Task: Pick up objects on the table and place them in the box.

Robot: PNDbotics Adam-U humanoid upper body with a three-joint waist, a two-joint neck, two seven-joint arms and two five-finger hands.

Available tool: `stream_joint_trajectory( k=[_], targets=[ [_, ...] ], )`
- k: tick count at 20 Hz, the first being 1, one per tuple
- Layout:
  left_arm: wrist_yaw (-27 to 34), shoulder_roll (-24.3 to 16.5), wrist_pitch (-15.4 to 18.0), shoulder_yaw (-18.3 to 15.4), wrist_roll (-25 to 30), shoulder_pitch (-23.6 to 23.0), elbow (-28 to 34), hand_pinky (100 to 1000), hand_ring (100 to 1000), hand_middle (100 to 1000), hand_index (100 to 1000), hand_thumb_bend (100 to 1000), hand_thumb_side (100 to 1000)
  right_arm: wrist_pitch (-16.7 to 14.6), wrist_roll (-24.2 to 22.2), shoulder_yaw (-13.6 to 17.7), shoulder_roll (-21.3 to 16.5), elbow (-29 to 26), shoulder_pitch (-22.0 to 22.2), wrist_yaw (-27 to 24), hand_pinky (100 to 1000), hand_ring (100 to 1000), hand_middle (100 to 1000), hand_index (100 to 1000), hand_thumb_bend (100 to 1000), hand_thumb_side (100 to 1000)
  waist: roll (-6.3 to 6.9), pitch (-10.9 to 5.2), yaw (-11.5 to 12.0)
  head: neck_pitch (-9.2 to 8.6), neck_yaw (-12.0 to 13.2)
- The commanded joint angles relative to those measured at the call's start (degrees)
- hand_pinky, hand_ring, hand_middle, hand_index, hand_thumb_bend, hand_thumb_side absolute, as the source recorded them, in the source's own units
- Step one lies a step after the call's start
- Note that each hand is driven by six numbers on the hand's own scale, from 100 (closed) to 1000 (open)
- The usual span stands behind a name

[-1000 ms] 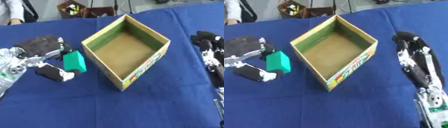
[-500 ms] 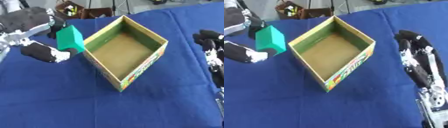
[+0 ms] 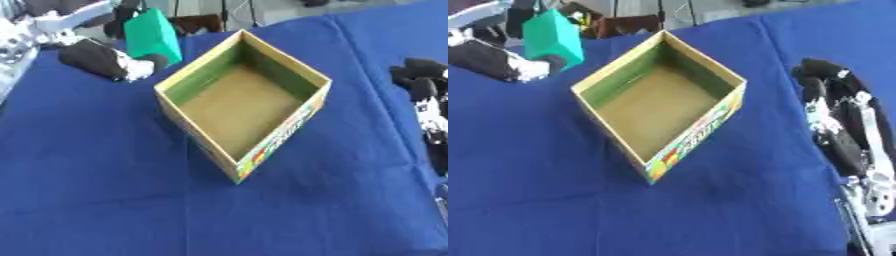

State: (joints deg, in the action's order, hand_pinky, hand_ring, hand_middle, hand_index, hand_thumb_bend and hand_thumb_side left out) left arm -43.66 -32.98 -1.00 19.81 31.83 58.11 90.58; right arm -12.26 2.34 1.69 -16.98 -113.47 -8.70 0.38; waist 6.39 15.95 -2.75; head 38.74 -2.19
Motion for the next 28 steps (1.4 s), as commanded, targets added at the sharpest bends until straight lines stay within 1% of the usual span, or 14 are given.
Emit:
stream_joint_trajectory(
  k=[1,5,9,13,18,22,28],
  targets=[
    [-2.0,2.4,0.5,-1.5,-0.3,2.5,-4.0,115,399,338,524,100,652,-0.2,-0.4,-0.2,-1.1,-1.1,-0.9,-0.5,865,826,661,799,100,572,-0.22,-0.66,-0.3,-0.94,0.5],
    [-5.0,6.7,2.0,-1.7,-2.2,4.2,-9.5,119,401,339,526,100,649,-0.2,-0.2,-0.1,-0.8,-1.1,-1.2,-0.6,864,826,661,799,100,570,-0.34,-0.3,-0.8,-1.8,0.8],
    [-8.3,10.8,2.0,-1.9,-5.1,5.3,-15.0,124,405,341,528,100,645,-0.2,0.1,-0.2,-0.6,-1.1,-1.5,-0.7,865,826,662,800,100,570,-0.55,-0.06,-1.2,-2.46,1.3],
    [-11.6,14.0,1.6,-2.1,-7.9,5.3,-20.3,126,406,341,528,100,641,-0.4,0.4,-0.2,-0.6,-1.1,-1.8,-0.9,865,827,663,801,100,569,-0.72,0.13,-1.5,-2.78,1.7],
    [-15.7,16.9,3.2,-2.3,-11.3,4.9,-26.8,127,407,341,528,100,639,-0.5,0.7,-0.2,-0.4,-1.1,-2.0,-1.1,866,826,662,801,100,568,-0.88,0.37,-1.7,-2.81,1.8],
    [-19.4,19.1,5.1,-2.7,-13.2,4.6,-29.9,126,407,340,527,100,640,-0.2,0.7,-0.3,-0.2,-1.1,-2.1,-1.0,866,827,662,801,100,568,-0.96,0.57,-1.9,-2.98,1.8],
    [-24.1,21.8,8.3,-3.4,-16.0,4.1,-32.3,139,421,347,532,100,649,0.0,0.8,-0.2,0.1,-1.1,-2.3,-1.0,866,826,662,800,100,568,-1.06,0.75,-2.2,-3.2,1.9]
  ],
)
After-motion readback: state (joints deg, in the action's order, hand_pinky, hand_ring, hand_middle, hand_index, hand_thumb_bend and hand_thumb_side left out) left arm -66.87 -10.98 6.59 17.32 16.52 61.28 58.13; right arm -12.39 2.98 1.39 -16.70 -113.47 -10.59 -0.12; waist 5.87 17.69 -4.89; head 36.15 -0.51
